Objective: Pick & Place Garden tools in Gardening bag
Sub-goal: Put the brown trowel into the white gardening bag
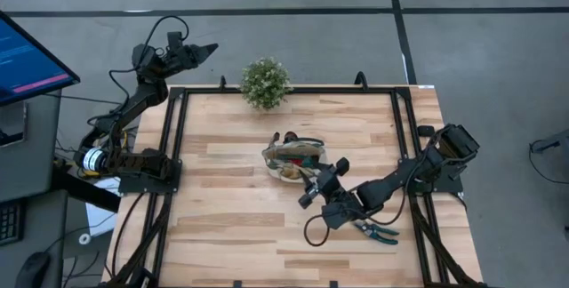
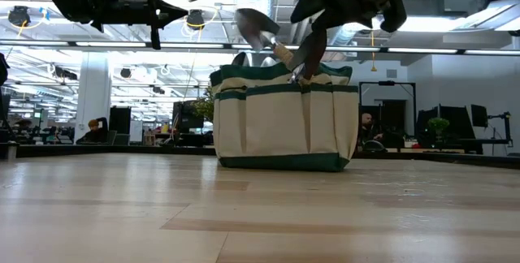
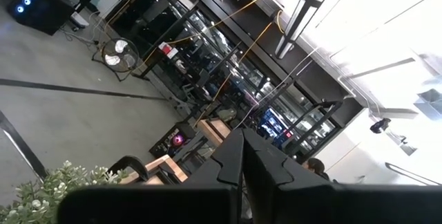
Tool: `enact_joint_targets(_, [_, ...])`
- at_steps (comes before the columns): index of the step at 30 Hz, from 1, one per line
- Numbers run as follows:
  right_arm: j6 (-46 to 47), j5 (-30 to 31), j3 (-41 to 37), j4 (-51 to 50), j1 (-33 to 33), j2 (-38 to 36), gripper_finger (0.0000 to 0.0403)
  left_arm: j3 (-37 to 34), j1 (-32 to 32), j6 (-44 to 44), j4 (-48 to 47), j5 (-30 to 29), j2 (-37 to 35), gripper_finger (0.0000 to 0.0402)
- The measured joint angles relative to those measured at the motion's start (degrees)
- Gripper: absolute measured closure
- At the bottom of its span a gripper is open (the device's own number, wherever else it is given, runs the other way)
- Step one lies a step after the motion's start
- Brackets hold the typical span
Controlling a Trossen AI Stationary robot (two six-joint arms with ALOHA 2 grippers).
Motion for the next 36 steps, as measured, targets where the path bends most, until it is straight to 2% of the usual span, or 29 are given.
enact_joint_targets(6, [-0.53, 0.02, 0.0, 0.11, 0.12, -0.07, 0.0186, 0.0, 0.02, -0.01, -0.01, 1.28, 0.0, 0.0394])
enact_joint_targets(9, [-6.02, -1.02, 1.26, -0.17, -0.09, -0.91, 0.0184, 0.0, 0.0, -0.02, -0.02, 1.9, 0.0, 0.0394])
enact_joint_targets(13, [-19.24, -10.58, 4.99, 0.14, -1.71, -4.16, 0.0187, 0.0, 0.0, -0.03, -0.03, 2.17, 0.0, 0.0394])
enact_joint_targets(15, [-22.12, -15.31, 6.6, -0.98, -3.34, -5.51, 0.0189, 0.0, 0.0, -0.03, -0.03, 2.19, 0.0, 0.0394])
enact_joint_targets(17, [-22.23, -20.93, 8.42, -4.29, -5.56, -7.42, 0.0191, 0.0, 0.01, -0.18, -0.06, 2.29, 0.0, 0.0394])
enact_joint_targets(20, [-20.45, -32.78, 12.53, -12.8, -10.19, -9.17, 0.0194, 0.0, 0.0, -0.23, -0.05, 2.56, -0.01, 0.0394])
enact_joint_targets(23, [-20.37, -43.65, 18.34, -22.43, -14.95, -7.67, 0.0195, 0.0, 0.0, -0.23, -0.05, 3.06, -0.01, 0.0394])
enact_joint_targets(27, [-20.38, -54.92, 27.29, -32.55, -19.29, -3.63, 0.0194, 0.0, 0.0, -0.23, -0.06, 4.48, -0.01, 0.0394])
enact_joint_targets(30, [-20.91, -58.35, 32.96, -39.4, -20.21, -0.06, 0.0193, 0.0, 0.01, -0.37, -0.07, 5.99, -0.01, 0.0394])
enact_joint_targets(36, [-23.65, -58.66, 39.92, -47.97, -20.21, 5.95, 0.0193, 0.0, 0.0, -1.72, -0.06, 7.22, -0.02, 0.0394])
